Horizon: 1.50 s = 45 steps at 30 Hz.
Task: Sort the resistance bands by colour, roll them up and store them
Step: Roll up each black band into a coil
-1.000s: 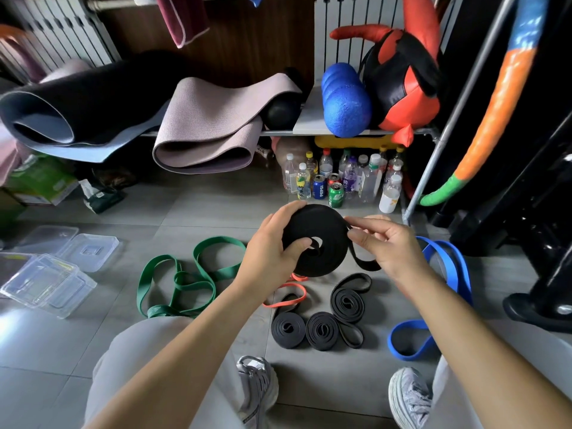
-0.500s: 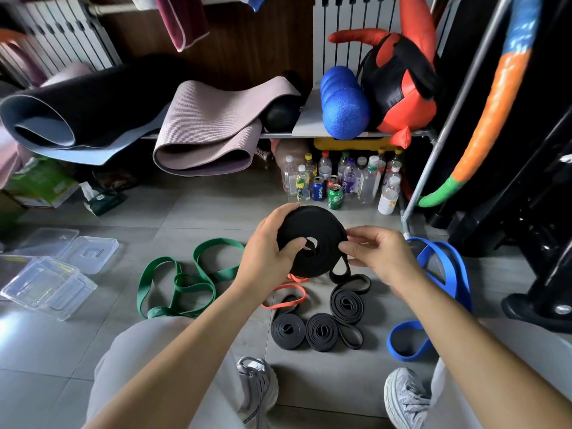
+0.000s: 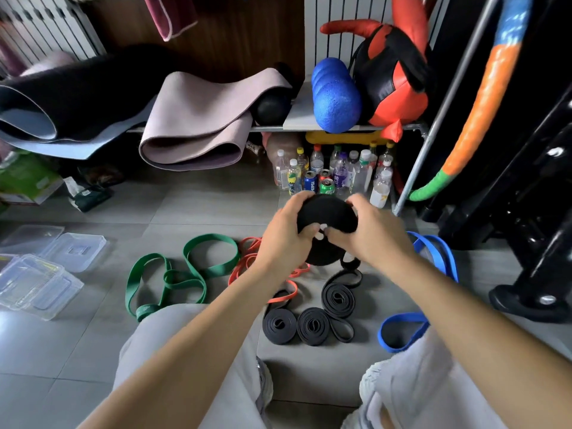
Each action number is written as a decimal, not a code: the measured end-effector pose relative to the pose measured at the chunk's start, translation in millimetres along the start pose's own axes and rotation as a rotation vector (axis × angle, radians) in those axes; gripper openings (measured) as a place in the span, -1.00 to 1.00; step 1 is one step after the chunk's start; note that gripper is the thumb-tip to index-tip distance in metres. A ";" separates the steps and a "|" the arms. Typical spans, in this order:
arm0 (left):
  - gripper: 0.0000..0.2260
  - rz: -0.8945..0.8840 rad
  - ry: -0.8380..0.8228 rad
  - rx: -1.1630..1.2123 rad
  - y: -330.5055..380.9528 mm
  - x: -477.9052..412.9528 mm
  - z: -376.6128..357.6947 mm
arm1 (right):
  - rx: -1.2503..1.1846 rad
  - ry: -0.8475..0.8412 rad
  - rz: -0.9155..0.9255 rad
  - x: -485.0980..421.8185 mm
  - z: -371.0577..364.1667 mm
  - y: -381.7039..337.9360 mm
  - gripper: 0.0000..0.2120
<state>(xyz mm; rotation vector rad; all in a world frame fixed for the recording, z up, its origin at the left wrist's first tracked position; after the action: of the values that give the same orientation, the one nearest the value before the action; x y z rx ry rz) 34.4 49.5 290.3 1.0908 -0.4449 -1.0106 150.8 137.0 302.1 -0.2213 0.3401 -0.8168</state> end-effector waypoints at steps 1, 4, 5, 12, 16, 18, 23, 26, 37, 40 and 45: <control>-0.55 0.018 -0.013 0.026 0.6 -5.3 -3.3 | -0.003 -0.016 0.010 -6.8 5.2 6.1 -0.57; -0.56 0.071 -0.064 0.104 -0.7 -21.0 -15.9 | 0.066 -0.073 0.075 -26.5 9.9 20.1 -0.60; -0.58 0.086 -0.086 0.112 -1.1 -27.8 -22.1 | 0.103 -0.098 0.087 -32.6 6.4 25.5 -0.62; -0.54 0.287 -0.333 0.014 -46.4 -88.6 -88.0 | 0.081 -0.218 -0.141 -60.6 -65.3 109.6 -0.64; -0.55 0.464 -0.480 -0.133 -134.0 -93.2 -126.8 | -0.016 -0.323 -0.368 -59.7 -141.3 170.9 -0.59; -0.62 0.534 -0.643 -0.224 -185.8 -86.9 -144.6 | 0.014 -0.386 -0.415 -60.4 -176.2 200.6 -0.59; -0.62 0.625 -0.823 -0.443 -298.1 -79.0 -175.3 | 0.117 -0.559 -0.453 -70.2 -257.2 260.4 -0.62; -0.58 0.675 -0.871 -0.480 -346.2 -75.5 -199.9 | 0.114 -0.586 -0.508 -81.2 -297.7 287.5 -0.64; -0.55 0.635 -0.710 -0.390 -417.9 -72.0 -263.7 | 0.132 -0.597 -0.585 -127.5 -389.1 329.7 -0.64; -0.51 0.608 -0.646 -0.360 -419.9 -69.2 -266.8 | 0.143 -0.576 -0.557 -133.8 -399.6 323.1 -0.63; -0.52 0.600 -0.629 -0.287 -422.6 -78.1 -273.2 | 0.235 -0.562 -0.403 -152.6 -410.3 302.1 -0.61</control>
<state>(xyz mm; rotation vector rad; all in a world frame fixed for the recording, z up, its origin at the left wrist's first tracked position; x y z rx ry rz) 4.4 215.8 -190.1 0.3160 -1.0293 -0.8208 101.7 426.1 -141.7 -0.2933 -0.3404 -1.1394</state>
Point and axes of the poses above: each hand's wrist, its own x-axis away from the middle knuckle, its own z-axis out of the back of the hand, y = z × x, the point moved 5 cm from there along -x, towards the middle knuckle, and after that the axes turned 8 degrees about x, right-handed, at the moved point
